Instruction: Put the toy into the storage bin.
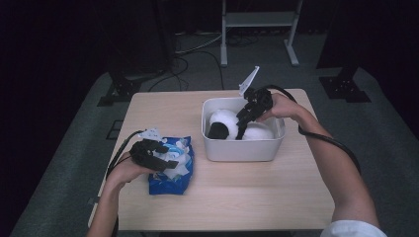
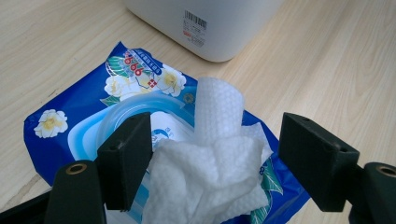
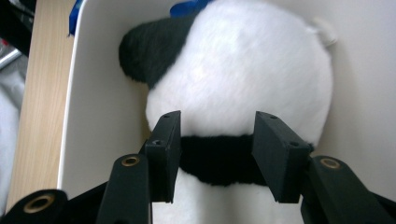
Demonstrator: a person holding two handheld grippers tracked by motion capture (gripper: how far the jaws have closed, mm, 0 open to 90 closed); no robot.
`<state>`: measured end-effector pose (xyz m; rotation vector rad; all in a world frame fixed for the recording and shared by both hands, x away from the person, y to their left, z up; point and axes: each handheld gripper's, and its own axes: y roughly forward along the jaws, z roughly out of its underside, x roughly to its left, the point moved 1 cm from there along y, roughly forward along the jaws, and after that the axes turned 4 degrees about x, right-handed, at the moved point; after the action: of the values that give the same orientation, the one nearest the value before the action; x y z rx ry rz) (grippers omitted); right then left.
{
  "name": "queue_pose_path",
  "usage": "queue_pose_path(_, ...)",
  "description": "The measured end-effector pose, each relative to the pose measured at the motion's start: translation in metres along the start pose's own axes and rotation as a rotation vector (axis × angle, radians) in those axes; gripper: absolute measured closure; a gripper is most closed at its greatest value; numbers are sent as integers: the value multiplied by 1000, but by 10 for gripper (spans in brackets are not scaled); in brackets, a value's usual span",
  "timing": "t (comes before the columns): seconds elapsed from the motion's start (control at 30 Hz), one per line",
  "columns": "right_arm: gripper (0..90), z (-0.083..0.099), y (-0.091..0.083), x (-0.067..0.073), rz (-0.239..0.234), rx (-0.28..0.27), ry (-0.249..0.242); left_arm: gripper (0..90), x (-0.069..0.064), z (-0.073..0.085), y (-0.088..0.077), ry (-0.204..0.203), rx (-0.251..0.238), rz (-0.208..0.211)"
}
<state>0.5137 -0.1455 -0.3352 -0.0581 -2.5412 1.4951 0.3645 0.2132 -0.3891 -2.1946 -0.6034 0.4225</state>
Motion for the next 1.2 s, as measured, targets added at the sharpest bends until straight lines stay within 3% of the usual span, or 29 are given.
queue_pose_path(0.13,535,-2,-2,-5,46,4,19,252,1,0,-1,-2,-1,-2)
queue_pose_path(0.23,541,-1,2,-8,55,22,34,252,1,0,-1,3,0,-1)
queue_pose_path(0.5,524,1,16,-6,26,56,55,252,0,-2,2,2,2,2)
queue_pose_path(0.83,513,9,34,-8,-6,33,114,250,-2,-4,5,8,2,8)
queue_pose_path(1.0,600,5,42,-4,15,74,105,249,-2,-3,7,6,4,8)
queue_pose_path(1.2,751,4,44,1,52,66,74,249,-2,-2,7,1,0,9)
